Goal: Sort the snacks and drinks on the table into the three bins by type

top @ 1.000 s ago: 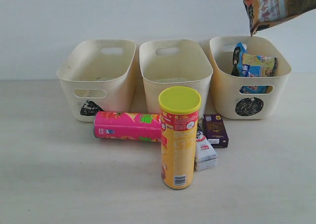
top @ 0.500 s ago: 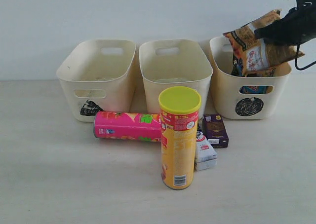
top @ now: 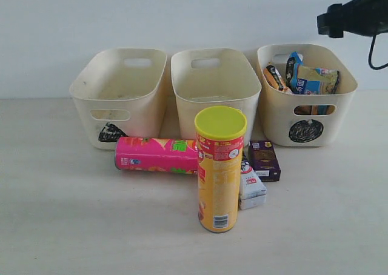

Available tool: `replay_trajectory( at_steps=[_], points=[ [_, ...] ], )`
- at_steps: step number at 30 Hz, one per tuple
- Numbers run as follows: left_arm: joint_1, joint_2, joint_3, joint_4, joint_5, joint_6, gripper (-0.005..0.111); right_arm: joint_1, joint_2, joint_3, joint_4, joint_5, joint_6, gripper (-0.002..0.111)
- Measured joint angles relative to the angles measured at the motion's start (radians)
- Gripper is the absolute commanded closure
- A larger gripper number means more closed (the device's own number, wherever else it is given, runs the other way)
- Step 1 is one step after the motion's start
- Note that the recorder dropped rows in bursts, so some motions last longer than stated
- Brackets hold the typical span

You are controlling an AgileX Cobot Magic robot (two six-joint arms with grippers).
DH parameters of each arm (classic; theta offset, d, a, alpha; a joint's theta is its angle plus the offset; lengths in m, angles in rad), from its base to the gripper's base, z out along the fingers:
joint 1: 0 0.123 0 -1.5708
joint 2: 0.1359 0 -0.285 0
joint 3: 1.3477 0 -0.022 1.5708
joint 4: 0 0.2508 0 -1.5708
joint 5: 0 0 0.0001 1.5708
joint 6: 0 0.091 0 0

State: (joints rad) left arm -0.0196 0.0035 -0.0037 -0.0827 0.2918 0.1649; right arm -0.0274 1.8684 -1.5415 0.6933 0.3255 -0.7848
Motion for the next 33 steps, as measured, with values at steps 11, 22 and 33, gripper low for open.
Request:
replay_trajectory(
  at_steps=[11,22,33],
  points=[
    [0.000,0.000,0.000,0.000,0.000,0.000,0.102,-0.063,-0.046,-0.002,-0.015,0.336,0.124,0.107],
    [0.000,0.000,0.000,0.000,0.000,0.000,0.102,-0.110,-0.246,0.260,0.004,0.230,0.184,0.107],
    [0.000,0.000,0.000,0.000,0.000,0.000,0.102,-0.110,-0.552,0.761,0.197,-0.358,0.169,0.109]
  ],
)
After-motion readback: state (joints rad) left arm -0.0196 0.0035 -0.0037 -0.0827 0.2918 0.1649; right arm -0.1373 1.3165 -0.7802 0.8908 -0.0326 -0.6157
